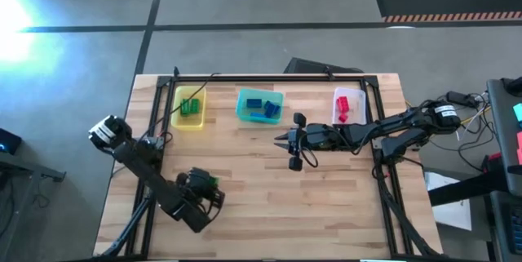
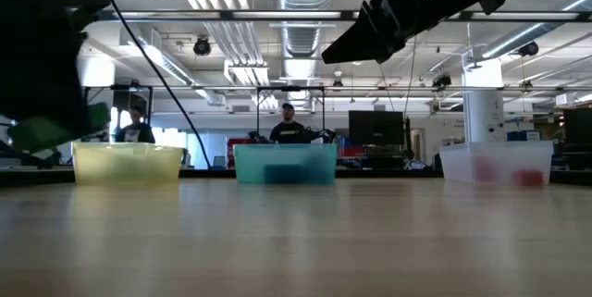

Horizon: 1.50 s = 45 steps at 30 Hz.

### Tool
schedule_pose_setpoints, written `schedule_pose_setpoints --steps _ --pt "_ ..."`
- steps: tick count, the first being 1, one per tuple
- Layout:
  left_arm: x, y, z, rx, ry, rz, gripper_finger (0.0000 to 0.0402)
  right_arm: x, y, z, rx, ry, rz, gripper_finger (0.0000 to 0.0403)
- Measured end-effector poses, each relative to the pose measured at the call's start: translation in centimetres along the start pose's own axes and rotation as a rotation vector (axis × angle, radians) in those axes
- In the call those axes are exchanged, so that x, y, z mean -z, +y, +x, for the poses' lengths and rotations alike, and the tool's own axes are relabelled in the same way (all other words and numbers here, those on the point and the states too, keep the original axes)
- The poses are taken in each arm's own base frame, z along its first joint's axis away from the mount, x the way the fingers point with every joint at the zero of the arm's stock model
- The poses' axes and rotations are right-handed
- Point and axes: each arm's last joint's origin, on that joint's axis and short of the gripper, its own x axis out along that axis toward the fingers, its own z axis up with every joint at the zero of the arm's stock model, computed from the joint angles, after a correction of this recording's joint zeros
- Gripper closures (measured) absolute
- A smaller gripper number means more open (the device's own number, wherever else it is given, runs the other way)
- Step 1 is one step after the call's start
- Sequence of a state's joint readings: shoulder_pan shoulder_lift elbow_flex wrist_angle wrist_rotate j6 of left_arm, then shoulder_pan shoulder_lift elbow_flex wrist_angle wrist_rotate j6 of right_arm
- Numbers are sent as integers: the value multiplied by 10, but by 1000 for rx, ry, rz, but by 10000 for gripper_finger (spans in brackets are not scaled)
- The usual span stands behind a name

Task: Sort & place blocks by color
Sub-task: Put the green game piece into yellow bin

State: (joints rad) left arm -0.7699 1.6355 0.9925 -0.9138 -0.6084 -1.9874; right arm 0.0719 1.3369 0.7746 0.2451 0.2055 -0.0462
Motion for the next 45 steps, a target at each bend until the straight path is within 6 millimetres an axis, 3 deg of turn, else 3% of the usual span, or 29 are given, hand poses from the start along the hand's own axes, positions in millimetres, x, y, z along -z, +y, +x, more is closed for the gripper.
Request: schedule_pose_setpoints --steps 5,10,18,24,33,45 --pt "-29 0 4 -46 -87 5 270 0 0 0 0 0 -1 335" --pt "-76 11 9 -202 -160 45 270 0 0 0 0 0 -7 335" --pt "-157 51 31 -525 -170 38 269 0 0 0 0 0 0 335" --pt "-193 79 50 -681 -114 11 269 0 0 0 0 4 17 335" --pt "-217 99 62 -791 -72 -6 269 1 0 0 0 12 35 335" --pt "-223 99 66 -791 -154 1 263 1 0 0 0 13 72 335"
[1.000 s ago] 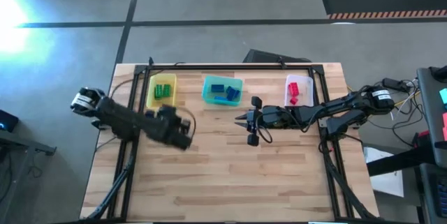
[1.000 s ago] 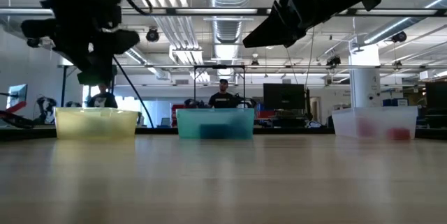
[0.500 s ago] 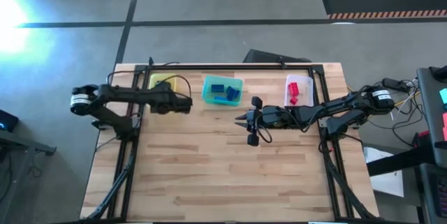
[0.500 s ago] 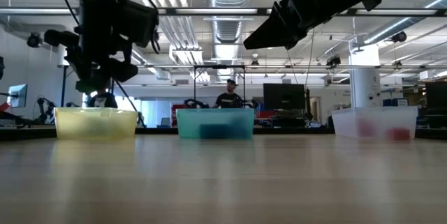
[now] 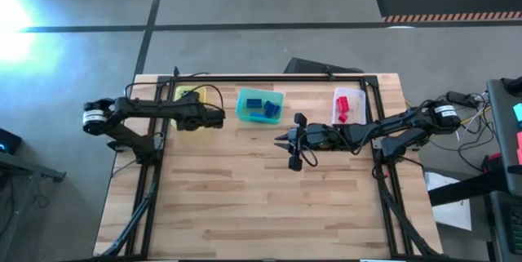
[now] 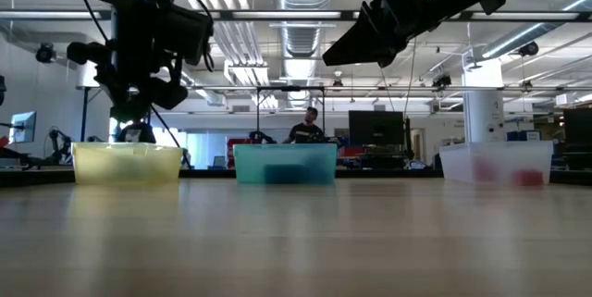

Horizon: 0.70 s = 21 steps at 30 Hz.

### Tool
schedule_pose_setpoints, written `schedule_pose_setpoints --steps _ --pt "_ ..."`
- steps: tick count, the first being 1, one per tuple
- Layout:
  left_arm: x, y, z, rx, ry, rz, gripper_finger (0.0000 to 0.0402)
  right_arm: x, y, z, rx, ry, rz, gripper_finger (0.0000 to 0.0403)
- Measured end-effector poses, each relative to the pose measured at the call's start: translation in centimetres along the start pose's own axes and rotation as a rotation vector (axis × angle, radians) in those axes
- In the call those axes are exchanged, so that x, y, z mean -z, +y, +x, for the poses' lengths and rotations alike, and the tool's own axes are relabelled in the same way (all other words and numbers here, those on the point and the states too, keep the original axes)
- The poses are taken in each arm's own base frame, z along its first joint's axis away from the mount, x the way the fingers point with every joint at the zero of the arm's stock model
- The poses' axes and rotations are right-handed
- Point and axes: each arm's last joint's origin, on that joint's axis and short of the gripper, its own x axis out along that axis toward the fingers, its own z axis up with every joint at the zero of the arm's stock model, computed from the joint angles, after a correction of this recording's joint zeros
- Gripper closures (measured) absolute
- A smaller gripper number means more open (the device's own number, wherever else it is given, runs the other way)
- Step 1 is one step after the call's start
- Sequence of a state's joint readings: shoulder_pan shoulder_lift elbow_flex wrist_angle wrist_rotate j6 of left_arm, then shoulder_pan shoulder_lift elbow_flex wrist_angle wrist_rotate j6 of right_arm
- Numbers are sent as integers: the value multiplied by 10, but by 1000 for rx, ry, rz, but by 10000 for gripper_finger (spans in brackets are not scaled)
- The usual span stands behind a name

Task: Sort & place blocks by color
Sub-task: Put the green game piece into yellow bin, then return to home position

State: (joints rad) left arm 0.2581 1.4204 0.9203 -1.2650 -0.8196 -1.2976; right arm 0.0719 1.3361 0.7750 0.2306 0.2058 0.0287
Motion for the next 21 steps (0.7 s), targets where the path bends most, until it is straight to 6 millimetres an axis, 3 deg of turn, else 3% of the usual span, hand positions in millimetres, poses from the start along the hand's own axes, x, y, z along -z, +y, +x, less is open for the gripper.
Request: schedule_pose_setpoints --steps 10,21 --pt "-3 -1 3 -1 -7 -20 204 1 0 0 0 8 4 335" --pt "4 -7 4 46 -14 37 196 6 0 0 0 24 -103 335"
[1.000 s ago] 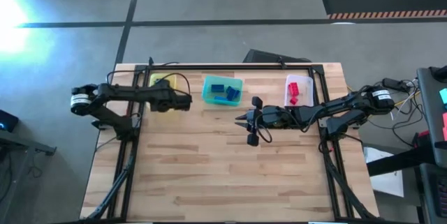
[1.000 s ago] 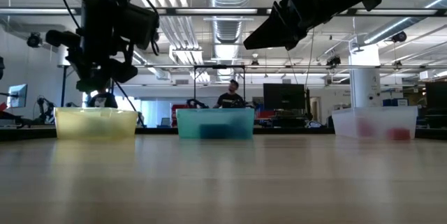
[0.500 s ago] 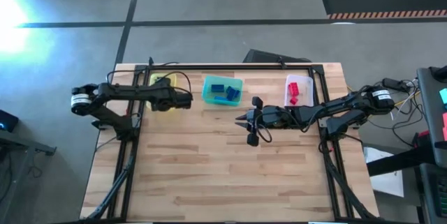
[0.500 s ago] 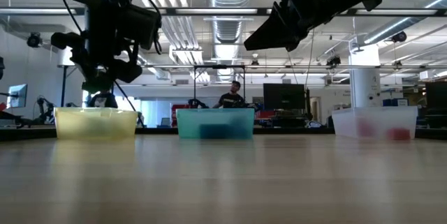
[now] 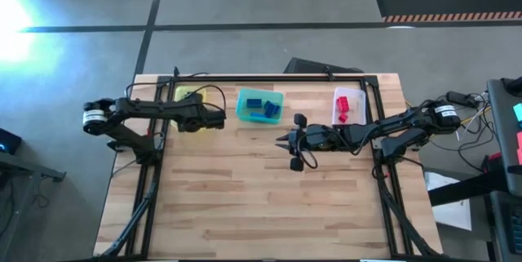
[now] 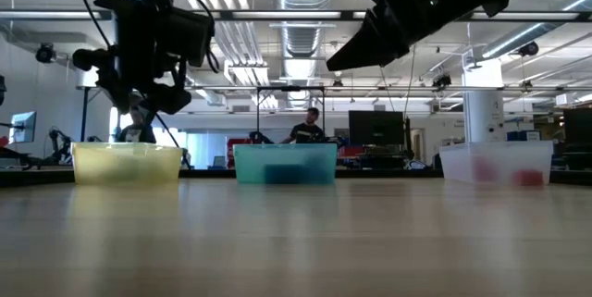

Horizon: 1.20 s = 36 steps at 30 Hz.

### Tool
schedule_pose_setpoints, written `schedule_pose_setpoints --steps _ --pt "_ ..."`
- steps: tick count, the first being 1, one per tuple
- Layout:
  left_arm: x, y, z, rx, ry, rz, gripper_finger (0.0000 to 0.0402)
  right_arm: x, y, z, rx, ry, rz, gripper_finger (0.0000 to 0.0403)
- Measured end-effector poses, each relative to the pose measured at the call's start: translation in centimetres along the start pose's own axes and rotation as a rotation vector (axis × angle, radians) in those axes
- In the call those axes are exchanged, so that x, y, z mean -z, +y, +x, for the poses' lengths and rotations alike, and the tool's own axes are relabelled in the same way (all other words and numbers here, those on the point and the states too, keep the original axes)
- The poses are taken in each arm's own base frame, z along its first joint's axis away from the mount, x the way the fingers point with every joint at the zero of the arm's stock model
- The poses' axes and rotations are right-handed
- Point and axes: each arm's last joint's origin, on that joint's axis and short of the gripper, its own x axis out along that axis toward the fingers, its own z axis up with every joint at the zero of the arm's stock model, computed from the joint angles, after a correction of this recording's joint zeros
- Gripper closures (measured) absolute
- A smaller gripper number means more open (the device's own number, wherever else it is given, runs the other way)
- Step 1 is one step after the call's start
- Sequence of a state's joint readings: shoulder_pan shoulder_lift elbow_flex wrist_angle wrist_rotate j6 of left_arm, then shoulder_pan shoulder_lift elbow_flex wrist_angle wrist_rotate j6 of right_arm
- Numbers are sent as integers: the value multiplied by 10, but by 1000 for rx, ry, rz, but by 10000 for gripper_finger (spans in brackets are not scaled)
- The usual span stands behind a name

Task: Sort & place blocks by color
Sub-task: Return to home position

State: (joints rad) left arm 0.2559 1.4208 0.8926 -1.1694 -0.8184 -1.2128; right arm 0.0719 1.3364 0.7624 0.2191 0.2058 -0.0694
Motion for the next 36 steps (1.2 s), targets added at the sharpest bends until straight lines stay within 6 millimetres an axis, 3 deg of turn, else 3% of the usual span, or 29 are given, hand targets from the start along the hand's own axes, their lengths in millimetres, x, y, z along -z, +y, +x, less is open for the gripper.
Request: schedule_pose_setpoints --steps 7,12,15,20,24,27,32,36 --pt "16 -8 -21 96 -46 142 196 13 0 -5 -6 3 -64 335" --pt "45 -18 -51 292 -42 361 197 27 2 -15 -130 -77 -132 335" --pt "69 -27 -76 495 -88 535 197 37 2 -24 -143 -118 -154 335" --pt "104 -42 -122 899 -260 678 199 56 -4 -44 -123 -171 -136 335" --pt "114 -51 -147 1178 -434 757 232 69 -8 -61 -102 -213 -126 335" --pt "111 -52 -148 1267 -530 828 279 76 -10 -75 -88 -261 -118 335" --pt "86 -37 -134 1254 -622 818 374 89 -13 -93 -87 -319 -81 335" --pt "69 -13 -113 1237 -660 743 393 100 -14 -105 -87 -363 -54 335"
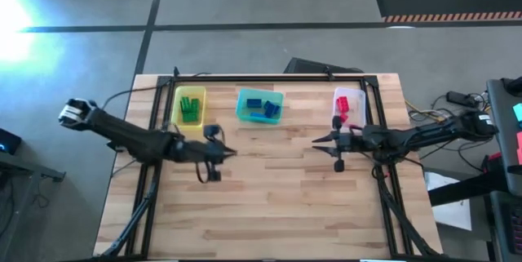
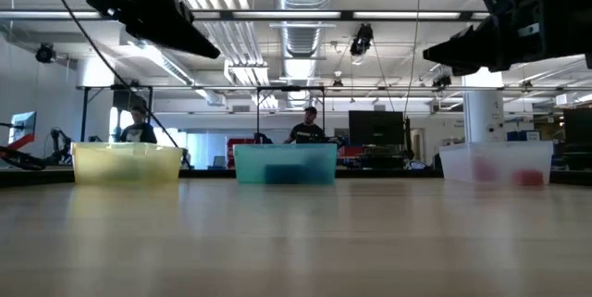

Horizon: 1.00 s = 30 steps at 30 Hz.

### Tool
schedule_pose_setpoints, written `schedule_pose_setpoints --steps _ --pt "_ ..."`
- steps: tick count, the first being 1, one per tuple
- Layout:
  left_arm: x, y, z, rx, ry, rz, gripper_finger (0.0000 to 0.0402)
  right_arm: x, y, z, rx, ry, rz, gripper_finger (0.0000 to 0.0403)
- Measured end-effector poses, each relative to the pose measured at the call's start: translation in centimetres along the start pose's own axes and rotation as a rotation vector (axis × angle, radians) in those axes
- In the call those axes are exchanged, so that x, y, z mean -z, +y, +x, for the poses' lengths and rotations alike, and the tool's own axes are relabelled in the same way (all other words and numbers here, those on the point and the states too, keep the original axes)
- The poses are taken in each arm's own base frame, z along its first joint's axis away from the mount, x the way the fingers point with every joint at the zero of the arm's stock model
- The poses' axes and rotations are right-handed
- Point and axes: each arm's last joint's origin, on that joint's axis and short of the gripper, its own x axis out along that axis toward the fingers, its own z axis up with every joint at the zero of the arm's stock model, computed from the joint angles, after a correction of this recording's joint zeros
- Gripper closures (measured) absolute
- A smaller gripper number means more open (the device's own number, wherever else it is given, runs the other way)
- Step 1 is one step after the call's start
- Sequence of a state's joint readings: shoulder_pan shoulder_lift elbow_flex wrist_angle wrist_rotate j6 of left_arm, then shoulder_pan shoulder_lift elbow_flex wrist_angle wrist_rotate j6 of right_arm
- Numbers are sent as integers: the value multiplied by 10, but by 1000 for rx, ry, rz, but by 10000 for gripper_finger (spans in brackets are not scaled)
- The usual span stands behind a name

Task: Sort & place blocks by color
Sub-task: Return to home position

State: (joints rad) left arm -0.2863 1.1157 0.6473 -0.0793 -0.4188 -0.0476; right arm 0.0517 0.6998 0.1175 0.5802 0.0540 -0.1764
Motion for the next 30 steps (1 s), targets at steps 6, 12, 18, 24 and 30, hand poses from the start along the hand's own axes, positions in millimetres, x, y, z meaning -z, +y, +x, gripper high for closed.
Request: schedule_pose_setpoints --steps 6,12,18,24,30 --pt "29 25 -29 -1 -110 -72 399 11 1 -17 8 -50 15 335" --pt "60 33 -50 7 -264 -133 401 13 1 -25 12 -77 27 335" --pt "81 38 -63 11 -362 -180 401 7 -1 -29 41 -127 33 335" --pt "94 41 -68 15 -417 -210 401 5 -3 -35 86 -140 54 335" --pt "111 40 -66 17 -444 -224 401 1 -5 -44 111 -181 65 335"
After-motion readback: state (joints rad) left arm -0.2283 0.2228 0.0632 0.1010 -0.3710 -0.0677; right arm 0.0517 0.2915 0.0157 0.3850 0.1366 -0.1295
